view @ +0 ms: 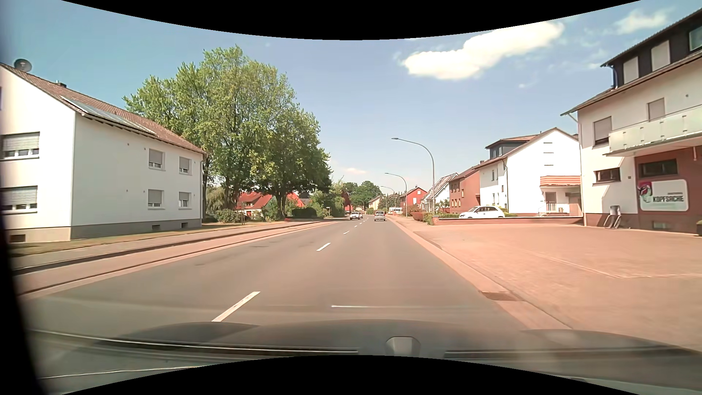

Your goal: Follow the waypoints while adhering to traffic rules and regulations

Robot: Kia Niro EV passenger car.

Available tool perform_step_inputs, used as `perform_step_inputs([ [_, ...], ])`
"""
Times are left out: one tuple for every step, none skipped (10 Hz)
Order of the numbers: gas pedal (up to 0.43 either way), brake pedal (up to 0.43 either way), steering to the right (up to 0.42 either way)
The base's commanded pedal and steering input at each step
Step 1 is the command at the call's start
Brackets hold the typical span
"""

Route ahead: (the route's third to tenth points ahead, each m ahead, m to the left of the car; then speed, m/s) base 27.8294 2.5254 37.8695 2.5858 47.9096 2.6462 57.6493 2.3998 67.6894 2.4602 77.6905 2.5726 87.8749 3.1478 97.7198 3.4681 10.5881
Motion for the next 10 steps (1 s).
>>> perform_step_inputs([
  [0.28, 0.006, 0.008],
  [0.28, 0.006, 0.008],
  [0.28, 0.006, 0.008],
  [0.28, 0.006, 0.007],
  [0.28, 0.006, 0.007],
  [0.28, 0.006, 0.007],
  [0.28, 0.006, 0.007],
  [0.28, 0.006, 0.006],
  [0.268, 0.006, 0.006],
  [0.268, 0.006, 0.006],
])
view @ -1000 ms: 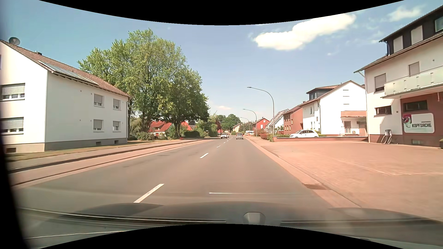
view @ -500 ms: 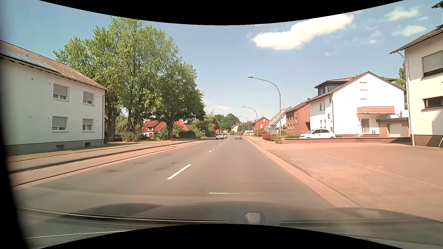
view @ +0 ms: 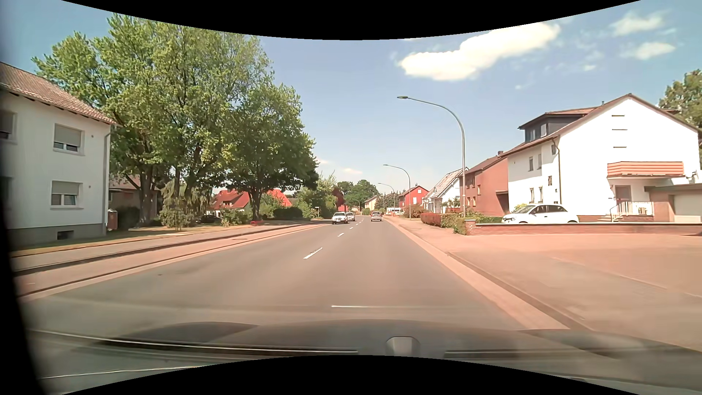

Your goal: Follow the waypoints while adhering to traffic rules and regulations

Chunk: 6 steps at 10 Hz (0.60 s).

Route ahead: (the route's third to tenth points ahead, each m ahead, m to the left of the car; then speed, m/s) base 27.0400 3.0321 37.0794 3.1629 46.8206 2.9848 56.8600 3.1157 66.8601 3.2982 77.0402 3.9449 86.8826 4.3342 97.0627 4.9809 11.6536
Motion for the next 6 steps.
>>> perform_step_inputs([
  [0.268, 0.006, 0.006],
  [0.26, 0.006, 0.005],
  [0.26, 0.006, 0.005],
  [0.248, 0.006, 0.005],
  [0.24, 0.006, 0.004],
  [0.228, 0.006, 0.004],
])
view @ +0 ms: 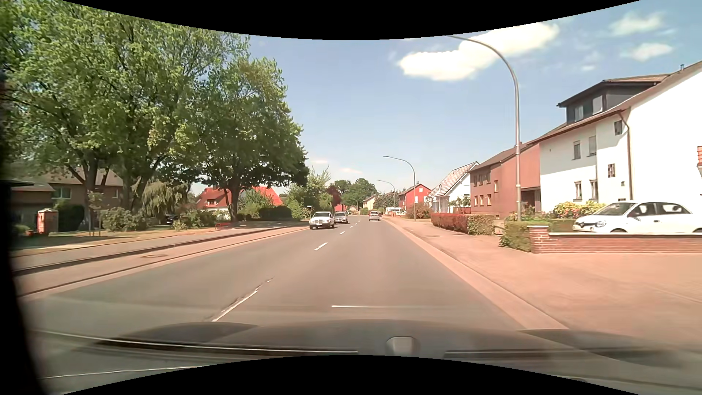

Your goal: Follow the waypoints while adhering to traffic rules and regulations

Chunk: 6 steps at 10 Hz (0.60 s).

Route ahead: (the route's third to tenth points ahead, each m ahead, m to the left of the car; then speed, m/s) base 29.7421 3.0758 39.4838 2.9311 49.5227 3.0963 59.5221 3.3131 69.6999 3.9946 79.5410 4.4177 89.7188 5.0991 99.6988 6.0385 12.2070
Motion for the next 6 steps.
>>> perform_step_inputs([
  [0.228, 0.006, 0.004],
  [0.22, 0.006, 0.004],
  [0.209, 0.006, 0.003],
  [0.209, 0.006, 0.003],
  [0.197, 0.006, 0.003],
  [0.189, 0.006, 0.002],
])
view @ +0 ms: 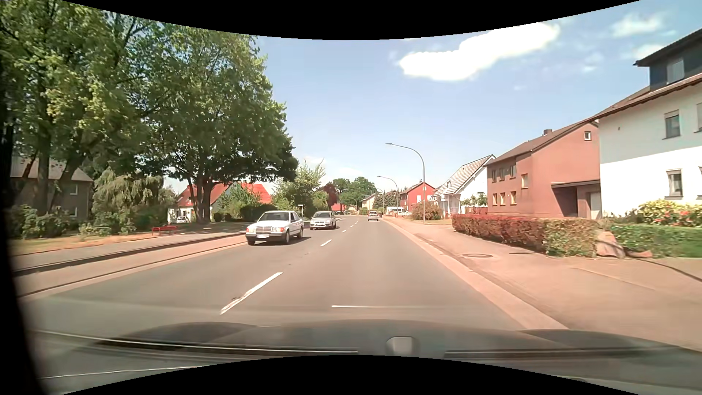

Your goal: Follow the waypoints while adhering to traffic rules and regulations

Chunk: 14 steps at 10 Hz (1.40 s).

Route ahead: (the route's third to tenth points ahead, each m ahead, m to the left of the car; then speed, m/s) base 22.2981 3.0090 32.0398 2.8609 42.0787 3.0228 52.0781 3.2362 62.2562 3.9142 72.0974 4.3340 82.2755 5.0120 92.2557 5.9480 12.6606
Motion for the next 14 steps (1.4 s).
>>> perform_step_inputs([
  [0.189, 0.006, 0.003],
  [0.189, 0.006, 0.002],
  [0.189, 0.006, 0.002],
  [0.177, 0.006, 0.002],
  [0.169, 0.006, 0.002],
  [0.169, 0.006, 0.001],
  [0.169, 0.006, 0.001],
  [0.169, 0.006, 0.001],
  [0.169, 0.006, 0.001],
  [0.169, 0.006, 0.001],
  [0.169, 0.006, 0.001],
  [0.157, 0.006, 0.0],
  [0.157, 0.006, 0.0],
  [0.157, 0.006, 0.0],
])
